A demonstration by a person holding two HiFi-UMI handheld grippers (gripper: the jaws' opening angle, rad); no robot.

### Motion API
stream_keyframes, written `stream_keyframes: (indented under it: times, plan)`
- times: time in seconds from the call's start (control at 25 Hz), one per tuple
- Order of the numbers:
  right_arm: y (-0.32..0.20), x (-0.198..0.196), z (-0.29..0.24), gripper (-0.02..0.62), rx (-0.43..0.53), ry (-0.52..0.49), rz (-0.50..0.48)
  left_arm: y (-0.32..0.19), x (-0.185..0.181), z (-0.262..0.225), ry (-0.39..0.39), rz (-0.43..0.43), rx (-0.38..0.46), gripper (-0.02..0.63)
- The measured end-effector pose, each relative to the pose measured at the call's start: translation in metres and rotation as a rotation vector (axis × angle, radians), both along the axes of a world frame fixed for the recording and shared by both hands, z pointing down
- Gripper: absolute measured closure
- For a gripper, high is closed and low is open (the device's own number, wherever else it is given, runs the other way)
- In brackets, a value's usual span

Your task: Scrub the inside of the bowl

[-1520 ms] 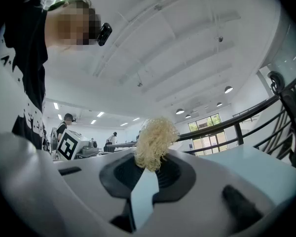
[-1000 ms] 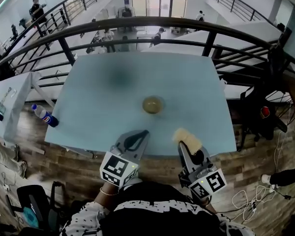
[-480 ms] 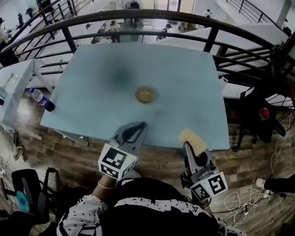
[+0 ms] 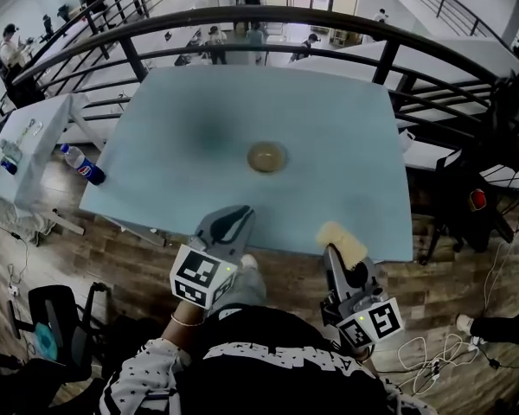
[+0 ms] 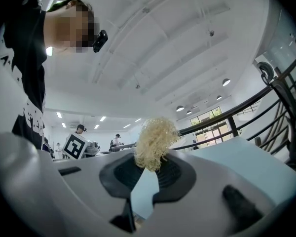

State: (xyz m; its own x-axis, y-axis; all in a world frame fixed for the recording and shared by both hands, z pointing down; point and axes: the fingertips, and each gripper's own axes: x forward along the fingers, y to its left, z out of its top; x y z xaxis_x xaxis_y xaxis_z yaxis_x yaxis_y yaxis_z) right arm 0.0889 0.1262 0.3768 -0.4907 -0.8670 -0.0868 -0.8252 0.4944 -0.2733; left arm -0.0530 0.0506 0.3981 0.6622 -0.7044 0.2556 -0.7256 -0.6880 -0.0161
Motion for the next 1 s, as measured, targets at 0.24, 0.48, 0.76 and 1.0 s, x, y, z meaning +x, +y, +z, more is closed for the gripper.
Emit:
stream_keyframes:
  times: [0.24, 0.48, 0.76, 1.0]
  plan:
    - [-0.03, -0.001, -0.005, 0.538, 0.014, 0.028, 0.01, -0.044, -0.005, 0.005, 0.03, -0.026, -0.009, 0.531]
    - [-0.071, -0.002, -0.01, 0.538, 0.014, 0.057, 0.008, -0.093, -0.012, 0.01, 0.061, -0.049, -0.031, 0.514]
    - [-0.114, -0.015, -0.011, 0.538, 0.017, 0.089, -0.018, -0.138, -0.026, 0.029, 0.07, -0.077, -0.086, 0.514]
    - [-0.144, -0.018, -0.015, 0.538, 0.018, 0.093, -0.007, -0.171, -0.026, 0.05, 0.036, -0.068, -0.14, 0.512]
